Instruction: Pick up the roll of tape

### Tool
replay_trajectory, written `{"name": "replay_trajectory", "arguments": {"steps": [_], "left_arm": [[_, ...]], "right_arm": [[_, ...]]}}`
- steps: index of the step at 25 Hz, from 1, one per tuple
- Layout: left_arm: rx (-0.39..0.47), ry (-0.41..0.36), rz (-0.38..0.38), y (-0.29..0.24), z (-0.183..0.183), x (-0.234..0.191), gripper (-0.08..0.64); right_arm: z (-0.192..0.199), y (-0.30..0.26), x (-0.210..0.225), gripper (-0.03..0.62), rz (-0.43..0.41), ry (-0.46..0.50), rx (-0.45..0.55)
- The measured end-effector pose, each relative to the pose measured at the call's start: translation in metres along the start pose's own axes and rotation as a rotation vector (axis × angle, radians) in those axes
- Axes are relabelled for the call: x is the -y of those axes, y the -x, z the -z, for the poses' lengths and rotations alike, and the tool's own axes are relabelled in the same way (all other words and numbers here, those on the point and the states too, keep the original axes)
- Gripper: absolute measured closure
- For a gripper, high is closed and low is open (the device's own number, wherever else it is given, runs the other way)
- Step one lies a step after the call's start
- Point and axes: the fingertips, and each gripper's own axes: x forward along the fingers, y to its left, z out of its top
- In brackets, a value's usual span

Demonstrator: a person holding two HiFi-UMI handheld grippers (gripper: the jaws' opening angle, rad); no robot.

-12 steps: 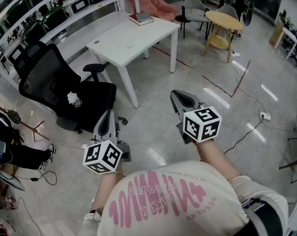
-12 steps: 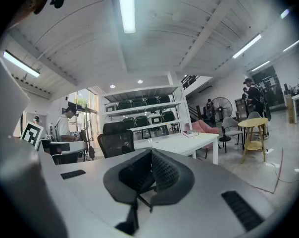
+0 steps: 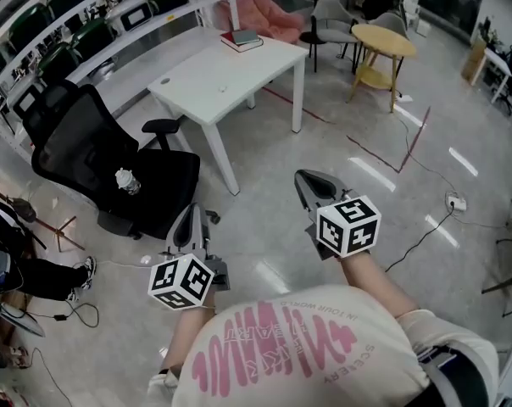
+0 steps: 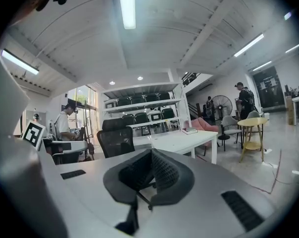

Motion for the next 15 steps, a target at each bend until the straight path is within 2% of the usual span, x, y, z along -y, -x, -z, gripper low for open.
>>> {"name": "replay_trajectory", "arguments": {"steps": [15], "left_arm": [[0.007,0.001,-0.004,-0.012,-0.007,-0.047,0.529]], "right_arm": [[0.008,-0.04,-0.011,0.578,0.003,-0.062,0.024]]}}
